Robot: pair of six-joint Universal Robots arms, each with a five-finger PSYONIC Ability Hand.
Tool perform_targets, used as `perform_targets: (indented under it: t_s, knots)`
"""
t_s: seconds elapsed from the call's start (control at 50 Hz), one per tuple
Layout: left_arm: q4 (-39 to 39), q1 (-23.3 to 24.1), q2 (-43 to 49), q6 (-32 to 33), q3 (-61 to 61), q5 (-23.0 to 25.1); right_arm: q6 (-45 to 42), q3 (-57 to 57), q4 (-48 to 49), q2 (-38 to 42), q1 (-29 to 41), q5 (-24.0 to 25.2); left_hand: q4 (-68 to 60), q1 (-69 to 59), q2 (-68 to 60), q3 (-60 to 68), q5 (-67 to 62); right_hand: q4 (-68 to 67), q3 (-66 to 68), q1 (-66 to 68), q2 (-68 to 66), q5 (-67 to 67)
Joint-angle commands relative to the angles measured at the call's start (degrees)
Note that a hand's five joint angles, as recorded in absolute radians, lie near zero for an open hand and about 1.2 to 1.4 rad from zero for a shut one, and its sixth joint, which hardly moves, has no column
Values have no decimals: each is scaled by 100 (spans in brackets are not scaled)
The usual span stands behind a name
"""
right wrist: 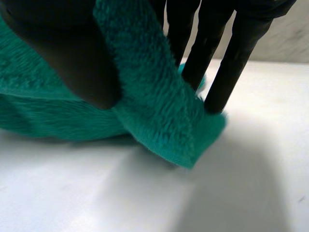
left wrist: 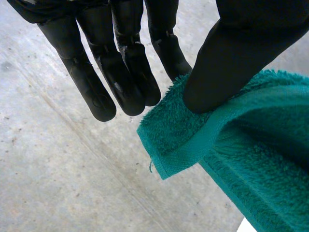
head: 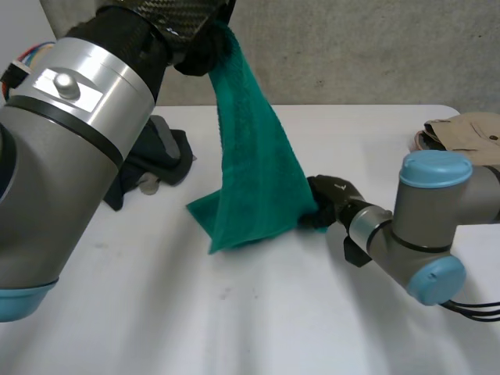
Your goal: Fold the laundry.
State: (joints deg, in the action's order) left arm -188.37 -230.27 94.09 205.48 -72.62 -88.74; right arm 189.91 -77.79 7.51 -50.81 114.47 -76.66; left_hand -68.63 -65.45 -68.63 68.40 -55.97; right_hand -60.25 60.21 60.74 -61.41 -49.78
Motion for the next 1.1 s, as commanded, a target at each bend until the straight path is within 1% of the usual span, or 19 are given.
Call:
perform_targets:
  t_s: [0.02, 0.1, 0.16, 0.26, 0.32, 0.38, 0.44, 0.54, 0.56, 0.58, 0.6, 0.64, 0.66, 0.68, 0.76, 0.84, 0.94, 1.0, 1.1]
  knots:
    - [-42, -97, -294, 1, 20, -143, -340, -236, 347, -1025, -162, -1000, -1137, -1455, -1137, 1160, -1403, -1975, 1979, 1926, -1859, -2022]
    - [-191, -352, -417, -17, 46, -214, -1365, -448, 401, -2307, -819, -685, -1137, -1455, -1137, 1160, -1403, -1975, 1979, 1926, -1859, -2022]
    - [-437, -833, -418, -52, 29, -231, -1929, -351, 270, -2870, -857, -456, -1137, -1455, -1137, 1160, -1403, -1975, 1979, 1926, -1859, -2022]
    - [-508, -1589, -129, -332, -41, -223, -2099, 237, -380, -3303, -813, -446, -1137, -1455, -1137, 1160, -1403, -1975, 1979, 1926, -1859, -2022]
    - [-508, -1933, 398, -737, -129, -188, -2090, 440, -663, -3225, -507, -481, -1137, -1455, -1137, 1160, -1403, -1975, 1979, 1926, -1859, -2022]
    - [-508, -2075, 979, -1088, -279, -135, -2204, 580, -698, -2648, 572, -533, -1137, -1455, -1137, 1160, -1403, -1975, 1979, 1926, -1859, -2022]
    - [-517, -2092, 1611, -1247, -411, -135, -2292, 677, -742, -2075, 1146, -753, -1137, -1455, -1137, 1160, -1403, -1975, 1979, 1926, -1859, -2022]
    - [-508, -2101, 2710, -1309, -437, -179, -2415, 678, -716, -853, 1385, -1131, -1137, -1455, -1137, 1160, -1403, -1975, 1979, 1926, -1859, -2022]
    - [-508, -2092, 2851, -1309, -437, -196, -2433, 695, -716, -677, 1393, -1114, -856, -1174, -856, 879, -1122, -1764, 1769, 1716, -1648, -1812]
    - [-499, -2075, 3017, -1283, -463, -222, -2468, 730, -716, -397, 1393, -1096, 1062, 744, 1062, -1038, 796, -330, 334, 281, -214, -377]
    - [-490, -2066, 3071, -1248, -472, -231, -2494, 730, -724, -307, 1402, -1096, 2164, 1845, 2163, -2140, 1897, 650, -646, -699, 766, 603]
    - [-481, -2057, 3133, -1239, -490, -249, -2564, 739, -751, -166, 1429, -1131, 3883, 3565, 3883, -3860, 3617, 4088, -4083, -4136, 4204, 4040]
    - [-455, -2048, 3116, -1247, -507, -249, -2573, 739, -760, -183, 1429, -1149, 5090, 4771, 5089, -5066, 4823, 4675, -4670, -4723, 4790, 4627]
    - [-446, -2048, 3090, -1247, -516, -266, -2565, 739, -760, -201, 1420, -1149, 5335, 5016, 5334, -5311, 5068, 4947, -4942, -4995, 5063, 4899]
    - [-455, -2083, 2458, -1239, -691, -363, -2503, 678, -760, -543, 1376, -1132, 5405, 5086, 5404, -5381, 5138, 5025, -5021, -5074, 5141, 4978]
    - [-508, -2101, 1667, -1230, -990, -363, -2529, 564, -847, -1333, 1332, -1131, 5354, 5036, 5354, -5331, 5088, 5025, -5021, -5074, 5141, 4978]
    - [-455, -2031, 727, -1230, -1394, -354, -2661, 484, -1522, -1931, 833, -1079, 5253, 4935, 5253, -5229, 4987, 4984, -4979, -5032, 5100, 4937]
    - [-429, -1970, 155, -1239, -1833, -363, -2845, 493, -1849, -1959, 507, -1035, 4382, 4064, 4382, -4358, 4115, 4598, -4593, -4646, 4713, 4550]
    - [-88, -1488, -347, -1256, -2685, -390, -3802, 362, -2508, -1968, -109, -999, 3388, 3070, 3388, -3364, 3121, 4109, -4105, -4158, 4225, 4062]
